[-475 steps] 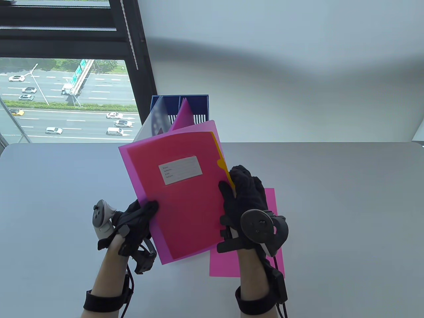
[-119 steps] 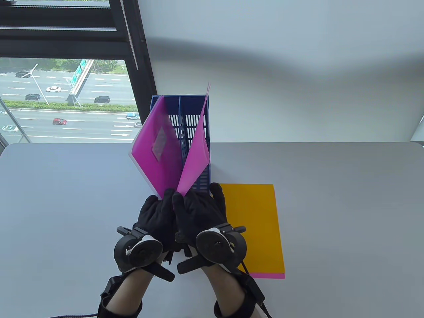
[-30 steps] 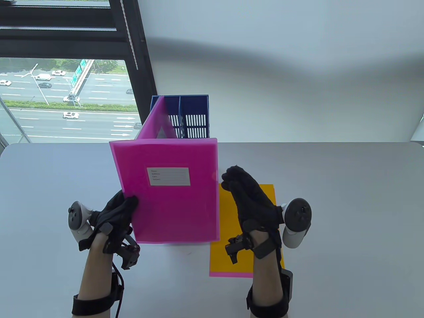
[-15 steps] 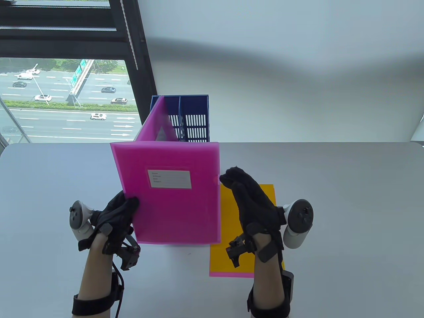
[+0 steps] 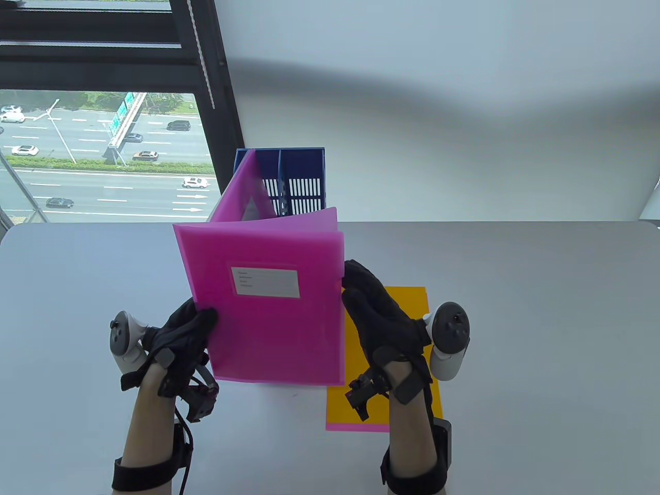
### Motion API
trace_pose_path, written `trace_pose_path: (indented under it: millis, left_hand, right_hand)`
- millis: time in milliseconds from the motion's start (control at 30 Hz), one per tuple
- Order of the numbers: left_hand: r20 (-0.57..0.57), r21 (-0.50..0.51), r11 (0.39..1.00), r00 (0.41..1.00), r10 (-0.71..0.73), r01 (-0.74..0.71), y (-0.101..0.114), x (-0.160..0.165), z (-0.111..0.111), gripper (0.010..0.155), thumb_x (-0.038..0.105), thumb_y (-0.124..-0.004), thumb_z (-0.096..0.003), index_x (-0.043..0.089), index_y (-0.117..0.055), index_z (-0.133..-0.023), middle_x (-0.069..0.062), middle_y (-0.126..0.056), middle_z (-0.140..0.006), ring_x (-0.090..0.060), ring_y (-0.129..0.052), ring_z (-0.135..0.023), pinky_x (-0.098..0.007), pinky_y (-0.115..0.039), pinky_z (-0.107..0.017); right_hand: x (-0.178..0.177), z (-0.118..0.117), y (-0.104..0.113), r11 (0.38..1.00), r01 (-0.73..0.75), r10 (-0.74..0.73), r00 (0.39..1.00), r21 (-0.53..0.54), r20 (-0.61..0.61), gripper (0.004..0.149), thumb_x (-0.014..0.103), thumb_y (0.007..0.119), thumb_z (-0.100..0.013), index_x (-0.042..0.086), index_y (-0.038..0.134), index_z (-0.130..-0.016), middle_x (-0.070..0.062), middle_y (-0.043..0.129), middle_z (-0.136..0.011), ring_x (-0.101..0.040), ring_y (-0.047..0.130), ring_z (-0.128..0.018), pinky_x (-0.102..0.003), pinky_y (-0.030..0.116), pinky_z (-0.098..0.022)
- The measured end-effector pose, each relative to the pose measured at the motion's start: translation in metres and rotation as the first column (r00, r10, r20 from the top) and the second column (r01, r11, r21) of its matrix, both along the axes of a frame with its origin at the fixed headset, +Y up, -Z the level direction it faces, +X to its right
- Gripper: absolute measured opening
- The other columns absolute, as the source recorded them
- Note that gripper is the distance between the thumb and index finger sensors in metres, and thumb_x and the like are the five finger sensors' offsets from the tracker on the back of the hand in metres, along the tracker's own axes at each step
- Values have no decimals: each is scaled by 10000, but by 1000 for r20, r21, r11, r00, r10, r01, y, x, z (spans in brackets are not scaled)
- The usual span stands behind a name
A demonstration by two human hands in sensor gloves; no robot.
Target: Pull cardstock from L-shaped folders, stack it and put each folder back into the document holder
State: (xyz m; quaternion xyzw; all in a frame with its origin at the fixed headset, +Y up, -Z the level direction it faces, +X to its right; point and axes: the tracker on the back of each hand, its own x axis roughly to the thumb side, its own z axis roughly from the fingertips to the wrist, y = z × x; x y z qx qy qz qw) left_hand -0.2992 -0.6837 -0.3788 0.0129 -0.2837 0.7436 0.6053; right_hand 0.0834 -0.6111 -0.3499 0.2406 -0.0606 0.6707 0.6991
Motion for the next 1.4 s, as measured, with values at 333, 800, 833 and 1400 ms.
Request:
trace_pose_path:
  millis: [333,800,833,1400]
  left_hand:
    - [39,65,998,999,-29,27,6,2,0,420,356,-738,-588,235,-795,-987,-1,-924,-866,-274,-1008,-731,-565,-675,-696]
    - [100,90,996,995,-23,15,7,6,-1,420,359,-739,-590,234,-797,-986,4,-930,-860,-270,-1014,-722,-565,-679,-697]
    - [91,86,996,996,-23,15,7,6,0,419,357,-740,-591,230,-798,-986,1,-930,-860,-272,-1013,-721,-565,-680,-696]
    - [-48,62,997,998,-46,49,5,14,3,421,362,-730,-601,217,-781,-992,-8,-912,-871,-277,-1002,-730,-551,-683,-701]
  right_hand:
    - [6,0,4,999,-41,41,999,11,-21,398,492,769,-634,265,832,-956,-53,568,-1145,-355,640,-943,-607,445,-762]
    - [15,4,12,994,-99,99,995,51,11,371,430,900,-574,270,865,-907,-16,685,-1063,-283,764,-850,-587,486,-761]
    - [16,5,13,991,-122,119,992,60,44,377,424,927,-556,283,865,-900,-6,683,-1065,-276,764,-858,-589,485,-763]
    - [10,22,23,931,-337,241,856,141,456,353,409,922,-543,284,884,-871,-9,849,-964,-211,916,-743,-563,534,-766]
